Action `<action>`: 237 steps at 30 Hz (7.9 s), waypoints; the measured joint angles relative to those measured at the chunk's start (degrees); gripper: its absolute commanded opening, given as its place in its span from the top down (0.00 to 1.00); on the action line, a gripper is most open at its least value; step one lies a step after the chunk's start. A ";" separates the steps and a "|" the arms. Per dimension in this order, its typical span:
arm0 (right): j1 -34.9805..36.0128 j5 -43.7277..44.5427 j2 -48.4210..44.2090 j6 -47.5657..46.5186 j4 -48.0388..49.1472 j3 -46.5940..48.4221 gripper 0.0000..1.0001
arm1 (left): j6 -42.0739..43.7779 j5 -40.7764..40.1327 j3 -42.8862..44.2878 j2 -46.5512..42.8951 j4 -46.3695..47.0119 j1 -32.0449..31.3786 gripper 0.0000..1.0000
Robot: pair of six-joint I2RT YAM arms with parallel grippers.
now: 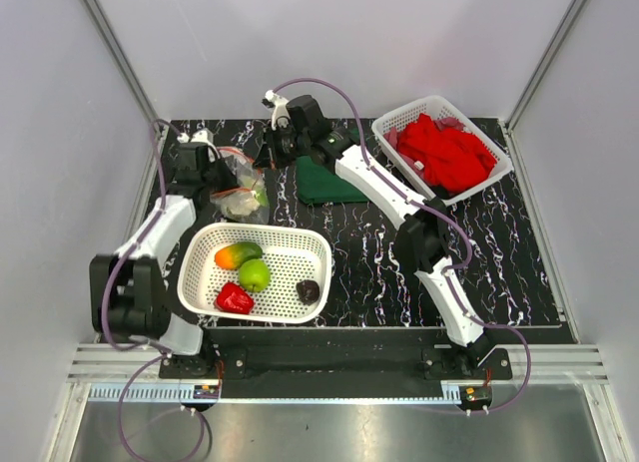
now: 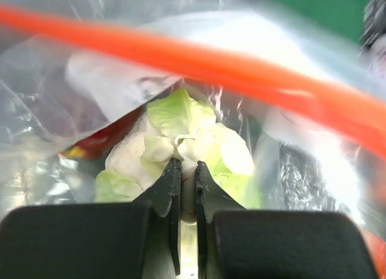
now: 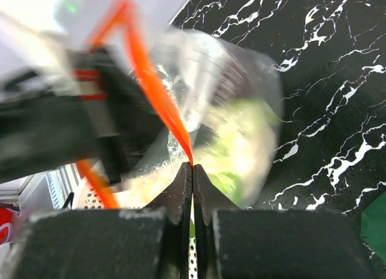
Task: Open the zip-top bag and remove the fake food
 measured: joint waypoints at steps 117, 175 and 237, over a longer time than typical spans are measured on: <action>3.52 12.13 -12.68 -2.93 -6.64 -13.57 1.00 | -0.07 -10.88 10.88 -0.59 -8.48 2.84 1.00; -0.15 0.72 -0.20 -1.20 -4.79 4.09 1.00 | 13.00 -42.42 8.07 -33.79 -15.74 -14.99 1.00; -1.70 3.56 -2.99 -2.80 -3.96 -5.25 1.00 | -1.25 2.56 11.98 -24.72 -20.74 -9.31 0.65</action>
